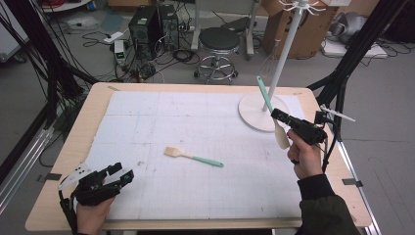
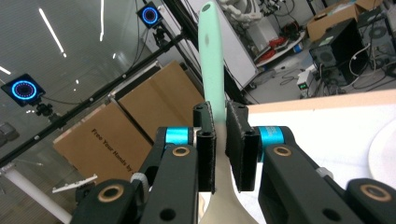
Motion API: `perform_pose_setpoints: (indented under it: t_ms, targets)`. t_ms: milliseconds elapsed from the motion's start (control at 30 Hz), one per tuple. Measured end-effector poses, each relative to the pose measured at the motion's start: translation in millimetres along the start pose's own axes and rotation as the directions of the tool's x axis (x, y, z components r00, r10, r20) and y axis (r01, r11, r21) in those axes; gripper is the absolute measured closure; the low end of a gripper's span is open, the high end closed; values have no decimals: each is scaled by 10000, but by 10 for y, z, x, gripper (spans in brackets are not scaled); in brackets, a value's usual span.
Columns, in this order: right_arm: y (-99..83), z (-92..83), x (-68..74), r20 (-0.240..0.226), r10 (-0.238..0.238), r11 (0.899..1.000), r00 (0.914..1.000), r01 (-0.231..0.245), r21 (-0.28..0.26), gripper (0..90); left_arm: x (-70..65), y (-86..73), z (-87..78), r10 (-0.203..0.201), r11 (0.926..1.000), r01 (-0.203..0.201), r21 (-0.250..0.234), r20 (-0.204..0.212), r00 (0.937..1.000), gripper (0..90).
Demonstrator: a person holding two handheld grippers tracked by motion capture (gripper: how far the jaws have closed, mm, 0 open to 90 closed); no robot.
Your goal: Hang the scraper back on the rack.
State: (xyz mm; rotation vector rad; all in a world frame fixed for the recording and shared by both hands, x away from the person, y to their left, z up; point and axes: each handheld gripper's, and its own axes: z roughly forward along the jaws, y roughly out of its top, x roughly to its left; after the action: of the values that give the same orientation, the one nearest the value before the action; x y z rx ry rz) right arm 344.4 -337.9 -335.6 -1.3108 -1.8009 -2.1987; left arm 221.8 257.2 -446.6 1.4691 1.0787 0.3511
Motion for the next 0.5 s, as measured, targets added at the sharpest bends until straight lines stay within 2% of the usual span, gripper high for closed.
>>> perform_pose_setpoints:
  t_ms: [133,333,500]
  targets:
    - [116,-9,-8,-16,-8,9998,10000,8,-203,830,-25,42,51,-86,9998,88,-200,121,9999,314]
    - [247,-16,11,-176,16,9976,9998,-28,-685,830,-49,35,123,-7,10000,8,-21,261,9997,316]
    - [352,-33,7,-193,-98,9949,9998,78,-1009,829,-18,19,107,-207,9997,211,-136,254,9995,317]
